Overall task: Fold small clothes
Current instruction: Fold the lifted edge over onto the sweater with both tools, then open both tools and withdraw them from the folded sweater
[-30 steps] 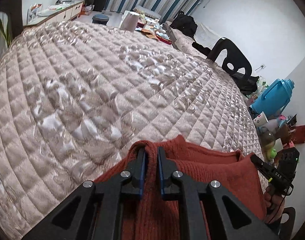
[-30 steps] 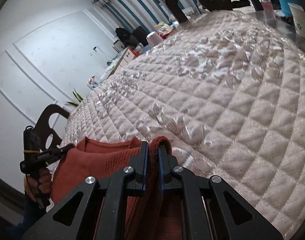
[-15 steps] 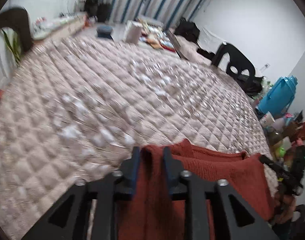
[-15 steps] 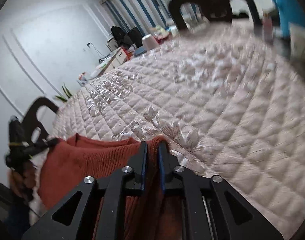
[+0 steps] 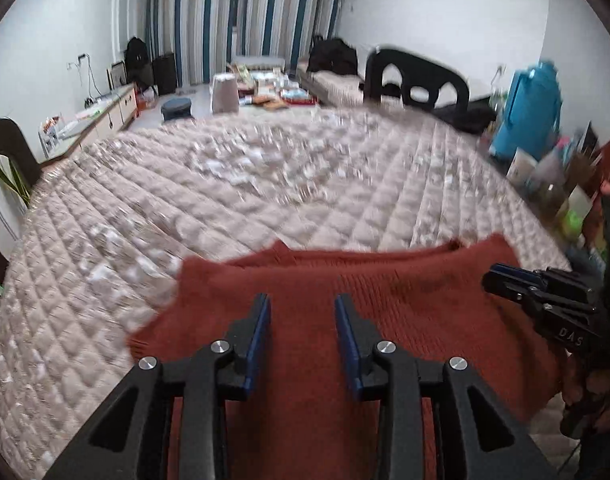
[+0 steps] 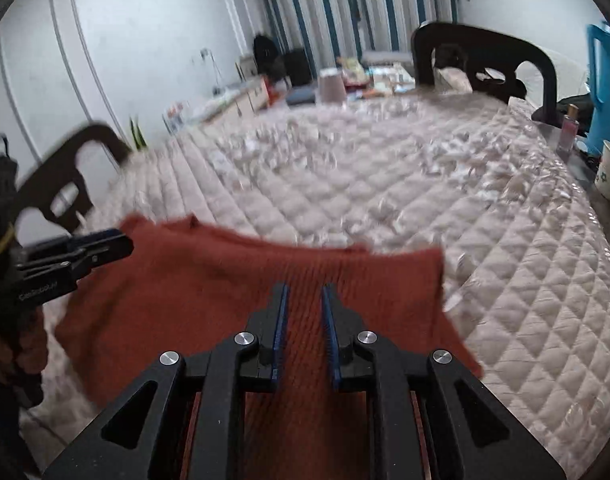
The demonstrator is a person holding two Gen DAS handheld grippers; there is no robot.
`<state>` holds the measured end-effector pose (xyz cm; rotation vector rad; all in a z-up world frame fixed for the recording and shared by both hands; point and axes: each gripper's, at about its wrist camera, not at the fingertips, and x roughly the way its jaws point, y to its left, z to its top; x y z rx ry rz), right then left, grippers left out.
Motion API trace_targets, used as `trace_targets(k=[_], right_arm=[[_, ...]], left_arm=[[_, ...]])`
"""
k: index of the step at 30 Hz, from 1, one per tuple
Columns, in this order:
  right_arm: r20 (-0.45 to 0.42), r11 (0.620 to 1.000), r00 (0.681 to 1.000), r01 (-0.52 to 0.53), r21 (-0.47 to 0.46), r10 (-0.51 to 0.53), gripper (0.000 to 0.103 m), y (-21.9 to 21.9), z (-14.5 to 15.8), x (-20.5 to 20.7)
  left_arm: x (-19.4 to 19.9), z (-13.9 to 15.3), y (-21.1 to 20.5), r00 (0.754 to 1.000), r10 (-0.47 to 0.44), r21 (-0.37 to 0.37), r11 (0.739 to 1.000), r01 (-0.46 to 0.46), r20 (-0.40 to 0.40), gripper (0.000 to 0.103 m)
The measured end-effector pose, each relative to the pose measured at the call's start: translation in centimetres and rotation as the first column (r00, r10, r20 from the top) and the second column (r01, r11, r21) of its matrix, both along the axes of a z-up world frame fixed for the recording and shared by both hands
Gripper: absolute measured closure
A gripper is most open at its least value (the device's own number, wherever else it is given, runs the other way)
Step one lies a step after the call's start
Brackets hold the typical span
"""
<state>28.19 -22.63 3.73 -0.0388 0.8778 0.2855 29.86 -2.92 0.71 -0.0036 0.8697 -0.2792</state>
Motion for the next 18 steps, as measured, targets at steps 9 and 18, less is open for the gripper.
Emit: trace_targets(k=[9, 18], right_arm=[[-0.059, 0.994, 0.993, 0.095, -0.057, -0.099, 0.086, -1.3, -1.5, 3.0], [-0.050, 0.994, 0.995, 0.078, -0.081, -0.082, 0.086, 1.5, -1.4, 3.0]], left_arm=[[1.6, -2.2, -0.6, 0.999, 0.032, 0.048, 0.998, -0.030, -0.040, 0.064], [1.8, -2.2, -2.8, 1.000, 0.026, 0.122, 0.992, -0.025, -0.007, 0.060]])
